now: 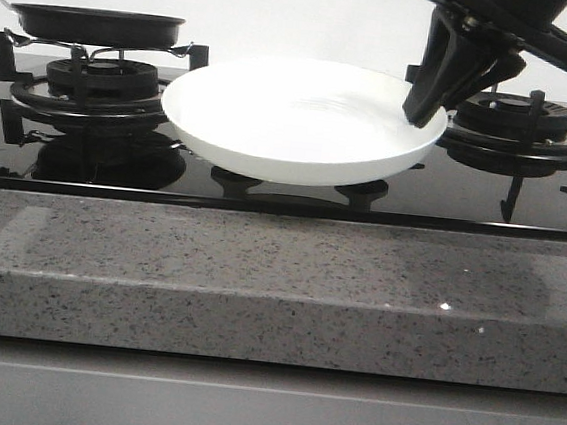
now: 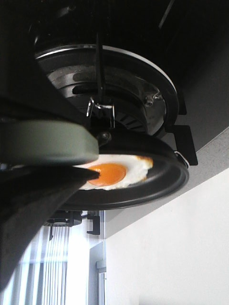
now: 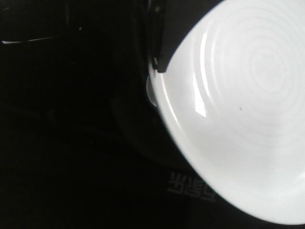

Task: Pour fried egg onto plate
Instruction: 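Lift the black pan by its green handle with the left gripper over the plate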

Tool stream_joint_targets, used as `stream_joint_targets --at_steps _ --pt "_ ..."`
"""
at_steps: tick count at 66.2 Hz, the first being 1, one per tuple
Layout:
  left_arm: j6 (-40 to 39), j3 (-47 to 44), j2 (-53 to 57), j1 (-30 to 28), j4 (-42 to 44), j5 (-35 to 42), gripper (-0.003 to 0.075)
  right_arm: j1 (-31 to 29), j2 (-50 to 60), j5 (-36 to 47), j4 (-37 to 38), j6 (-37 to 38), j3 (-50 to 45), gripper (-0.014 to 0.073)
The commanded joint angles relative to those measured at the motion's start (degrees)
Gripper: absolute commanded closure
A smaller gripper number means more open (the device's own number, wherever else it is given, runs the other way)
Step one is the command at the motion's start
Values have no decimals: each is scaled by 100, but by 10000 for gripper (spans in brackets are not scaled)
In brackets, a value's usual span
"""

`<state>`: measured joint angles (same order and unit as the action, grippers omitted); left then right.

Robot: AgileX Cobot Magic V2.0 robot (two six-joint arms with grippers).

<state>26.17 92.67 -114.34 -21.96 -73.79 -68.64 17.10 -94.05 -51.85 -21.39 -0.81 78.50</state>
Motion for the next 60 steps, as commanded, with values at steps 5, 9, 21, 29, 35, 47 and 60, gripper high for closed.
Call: stream_joint_targets --at_steps 5,9,21,29,35,47,60 --pt "19 206 319 -18 -624 -223 645 -10 266 190 -107 -66 149 704" --pt "78 206 319 -45 -843 -317 667 -10 266 190 -107 -66 149 704" --pt "265 206 388 -129 -1462 -502 741 -10 266 190 -107 -66 149 704" --pt "347 206 551 -129 -1430 -502 740 -10 266 190 -107 -66 149 704" --pt "434 206 732 -129 -1487 -490 740 -10 266 190 -107 -66 149 704" --pt "631 184 1221 -114 -1332 -490 740 -10 266 190 -107 -66 149 704" --pt "928 -315 1841 49 -1241 -405 740 -10 266 186 -107 -66 149 704"
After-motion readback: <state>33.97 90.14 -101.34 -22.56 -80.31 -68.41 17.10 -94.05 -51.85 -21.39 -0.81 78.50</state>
